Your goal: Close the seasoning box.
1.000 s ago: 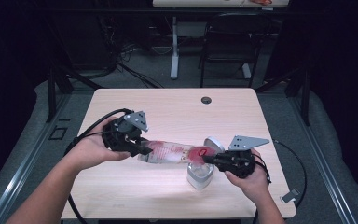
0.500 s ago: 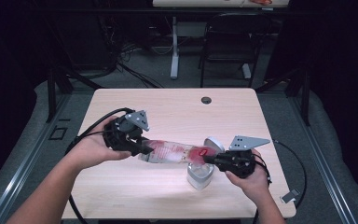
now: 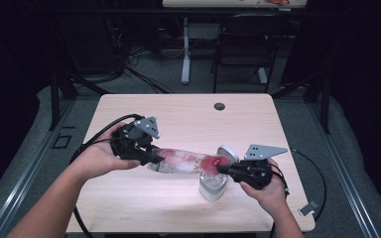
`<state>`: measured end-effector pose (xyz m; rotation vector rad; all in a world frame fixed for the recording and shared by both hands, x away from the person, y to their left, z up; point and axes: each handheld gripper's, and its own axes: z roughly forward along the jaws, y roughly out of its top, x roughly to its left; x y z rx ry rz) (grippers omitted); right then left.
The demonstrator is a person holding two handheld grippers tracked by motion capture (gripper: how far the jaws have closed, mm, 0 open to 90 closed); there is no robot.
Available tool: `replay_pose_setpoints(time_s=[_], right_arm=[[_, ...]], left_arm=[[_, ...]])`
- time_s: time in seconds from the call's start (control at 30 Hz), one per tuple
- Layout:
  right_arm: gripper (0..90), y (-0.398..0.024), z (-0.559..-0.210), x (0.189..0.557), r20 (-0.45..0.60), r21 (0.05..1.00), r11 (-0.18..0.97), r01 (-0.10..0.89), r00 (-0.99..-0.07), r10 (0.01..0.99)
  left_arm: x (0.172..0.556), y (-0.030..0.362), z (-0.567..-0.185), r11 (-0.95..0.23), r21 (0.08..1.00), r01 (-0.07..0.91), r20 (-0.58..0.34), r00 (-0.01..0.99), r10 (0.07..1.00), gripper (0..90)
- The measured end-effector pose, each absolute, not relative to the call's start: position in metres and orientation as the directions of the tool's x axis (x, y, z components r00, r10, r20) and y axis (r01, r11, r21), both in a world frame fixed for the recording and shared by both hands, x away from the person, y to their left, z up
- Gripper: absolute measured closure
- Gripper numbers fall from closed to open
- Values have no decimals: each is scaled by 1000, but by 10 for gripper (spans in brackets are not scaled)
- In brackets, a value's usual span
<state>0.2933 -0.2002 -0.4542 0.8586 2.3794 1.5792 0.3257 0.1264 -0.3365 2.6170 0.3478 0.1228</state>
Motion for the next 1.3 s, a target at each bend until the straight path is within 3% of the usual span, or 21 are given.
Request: replay_pose_setpoints(time_s=[1.3], right_arm=[[863, -201, -455, 293, 173, 885, 282, 371, -823, 541]], left_arm=[[327, 124, -333, -851, 479, 214, 25, 966, 257, 731]])
